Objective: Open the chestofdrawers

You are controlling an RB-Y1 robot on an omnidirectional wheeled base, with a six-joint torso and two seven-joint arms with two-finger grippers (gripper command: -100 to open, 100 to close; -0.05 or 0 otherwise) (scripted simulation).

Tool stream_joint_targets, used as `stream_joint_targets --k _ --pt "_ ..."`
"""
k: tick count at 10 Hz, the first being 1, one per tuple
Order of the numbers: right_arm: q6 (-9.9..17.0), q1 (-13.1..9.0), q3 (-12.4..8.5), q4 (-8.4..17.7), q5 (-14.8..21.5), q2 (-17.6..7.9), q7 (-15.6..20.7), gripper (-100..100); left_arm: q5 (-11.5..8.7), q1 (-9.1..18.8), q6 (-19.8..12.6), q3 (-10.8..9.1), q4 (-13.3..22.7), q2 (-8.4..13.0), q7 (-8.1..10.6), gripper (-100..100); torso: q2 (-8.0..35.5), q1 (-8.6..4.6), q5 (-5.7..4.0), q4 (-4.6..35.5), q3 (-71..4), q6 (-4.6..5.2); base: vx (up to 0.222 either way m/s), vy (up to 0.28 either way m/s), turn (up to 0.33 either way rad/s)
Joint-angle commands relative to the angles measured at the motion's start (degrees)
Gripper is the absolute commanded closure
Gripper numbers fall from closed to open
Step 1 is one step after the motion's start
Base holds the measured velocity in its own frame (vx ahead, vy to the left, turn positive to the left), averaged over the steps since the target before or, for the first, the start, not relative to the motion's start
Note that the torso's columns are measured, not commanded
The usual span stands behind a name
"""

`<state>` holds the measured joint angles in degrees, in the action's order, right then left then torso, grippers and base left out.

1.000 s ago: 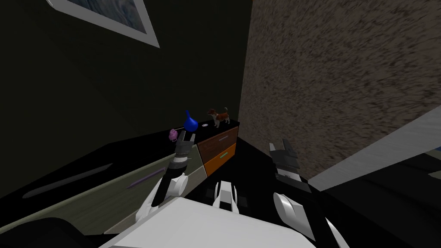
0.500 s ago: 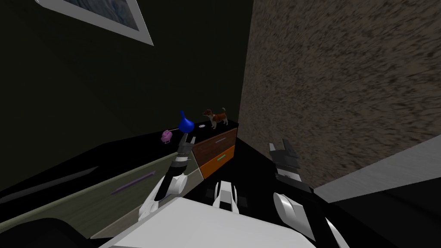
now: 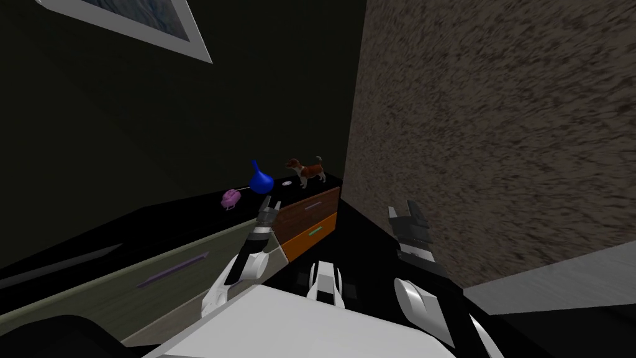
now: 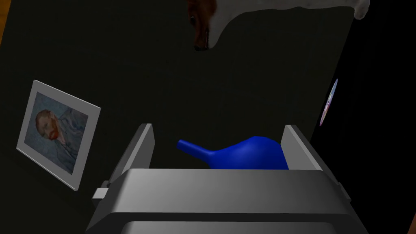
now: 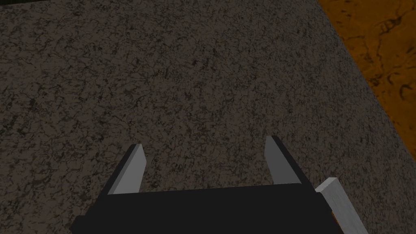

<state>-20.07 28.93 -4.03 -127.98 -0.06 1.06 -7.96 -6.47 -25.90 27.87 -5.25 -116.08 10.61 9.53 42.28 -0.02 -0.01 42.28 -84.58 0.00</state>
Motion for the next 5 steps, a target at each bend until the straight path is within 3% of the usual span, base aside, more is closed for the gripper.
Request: stream_joint_targets --k 1,5 --pt "0.0 0.0 0.0 0.0 0.0 0.0 0.0 0 -1.2 0.1 -0.6 -0.93 3.2 0.2 0.5 -100 0.1 -0.01 0.0 0.0 0.0 0.0 0.092 -0.137 0.062" --pt "0.0 0.0 0.0 0.0 0.0 0.0 0.0 0 -3.0 0.7 -2.0 -2.46 7.5 0.1 1.19 -100 -0.1 0.07 0.03 0.0 -0.1 0.0 0.107 -0.113 0.064"
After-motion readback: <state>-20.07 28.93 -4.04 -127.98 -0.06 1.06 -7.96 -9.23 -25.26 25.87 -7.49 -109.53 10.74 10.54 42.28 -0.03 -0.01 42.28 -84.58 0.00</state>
